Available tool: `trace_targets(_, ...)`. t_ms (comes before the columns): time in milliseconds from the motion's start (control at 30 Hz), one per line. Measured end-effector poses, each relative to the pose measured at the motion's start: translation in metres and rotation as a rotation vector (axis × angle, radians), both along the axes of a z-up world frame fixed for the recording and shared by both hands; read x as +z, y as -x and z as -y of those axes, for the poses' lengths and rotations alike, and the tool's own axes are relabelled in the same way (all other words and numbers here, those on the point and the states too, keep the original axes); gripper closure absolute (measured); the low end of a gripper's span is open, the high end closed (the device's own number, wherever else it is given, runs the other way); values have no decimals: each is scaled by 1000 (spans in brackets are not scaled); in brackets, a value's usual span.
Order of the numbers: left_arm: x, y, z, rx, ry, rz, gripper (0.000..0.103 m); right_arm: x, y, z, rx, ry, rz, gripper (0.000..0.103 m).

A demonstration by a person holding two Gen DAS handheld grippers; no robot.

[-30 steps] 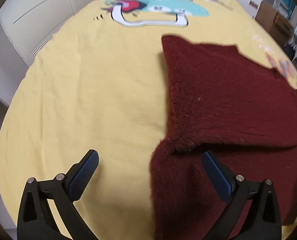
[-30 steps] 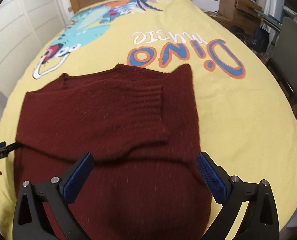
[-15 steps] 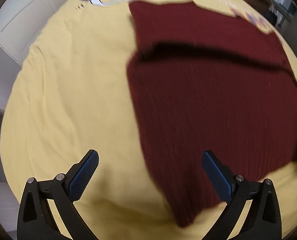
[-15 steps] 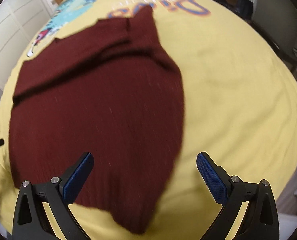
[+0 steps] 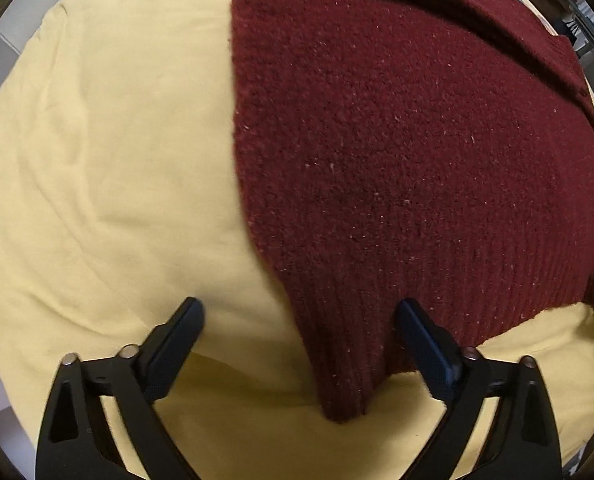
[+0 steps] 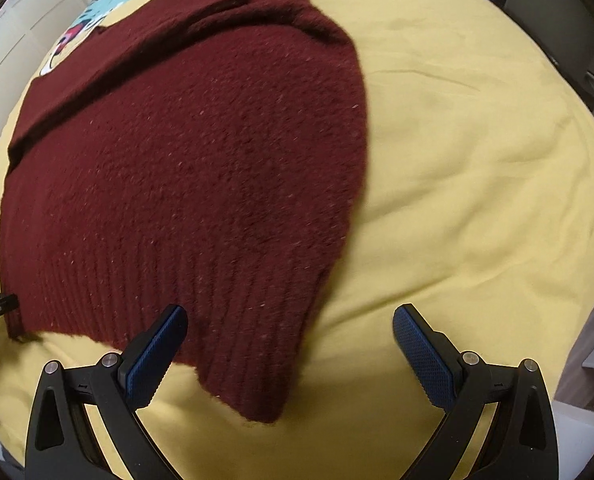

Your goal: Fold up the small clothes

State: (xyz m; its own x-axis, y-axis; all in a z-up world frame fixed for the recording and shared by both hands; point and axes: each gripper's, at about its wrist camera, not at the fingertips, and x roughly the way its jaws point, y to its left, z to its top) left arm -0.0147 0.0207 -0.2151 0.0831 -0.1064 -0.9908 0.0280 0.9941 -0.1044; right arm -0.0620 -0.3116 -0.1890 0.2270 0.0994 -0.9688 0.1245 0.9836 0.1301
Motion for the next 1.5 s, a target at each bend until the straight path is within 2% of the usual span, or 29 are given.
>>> trace_targets(33,-1,-1,1,-3,6,-2,18,-1,-1,-1,3,1,-3,0)
trace_targets(133,-3,-1,3,-23,23,-1,36,-3,-4,-5,9,-4,-21,0)
trace_targets(200,-1,0,11,-43,36,0,51,-3,-6,-6,-11,-48,-37,2)
trace_targets(233,0,0,13,-56,40,0,55,-4,-6,-5,-23,-63,-45,8)
trace_targets(267,0,0,15,-67,45,0,64,-6,-7,-4,-39,-78,-62,13)
trace_targets(300,2,0,14,-74,53,-2,73,-8,-7,-4,-45,-71,-81,29)
trace_targets(333,3,1,14,-81,64,-5,76,-8,-8,-3,-45,-61,-92,48)
trace_targets(400,5,-1,14,-88,76,-10,86,-7,-8,-1,-44,-107,-92,65)
trace_targets(433,5,-1,13,-87,84,-11,87,-7,-7,1,-48,-134,-91,75)
trace_targets(567,14,-1,3,-51,146,-13,93,1,-10,4,-43,-172,-75,89)
trace_targets(600,19,-12,1,-47,152,-10,93,5,-10,5,-42,-186,-65,90)
trace_targets(1000,72,-33,-9,-60,193,94,94,46,-19,21,-42,-260,61,91)
trace_targets(1067,76,-34,1,-61,201,110,94,52,-20,20,-46,-276,82,91)
trace_targets(1167,82,-45,-9,-60,213,132,94,59,-21,8,-48,-286,107,91)
trace_targets(1300,85,-46,-22,-57,220,161,94,71,-25,13,-49,-295,139,91)
trace_targets(1500,109,-48,-24,-48,238,193,94,89,-34,23,-52,-313,183,91)
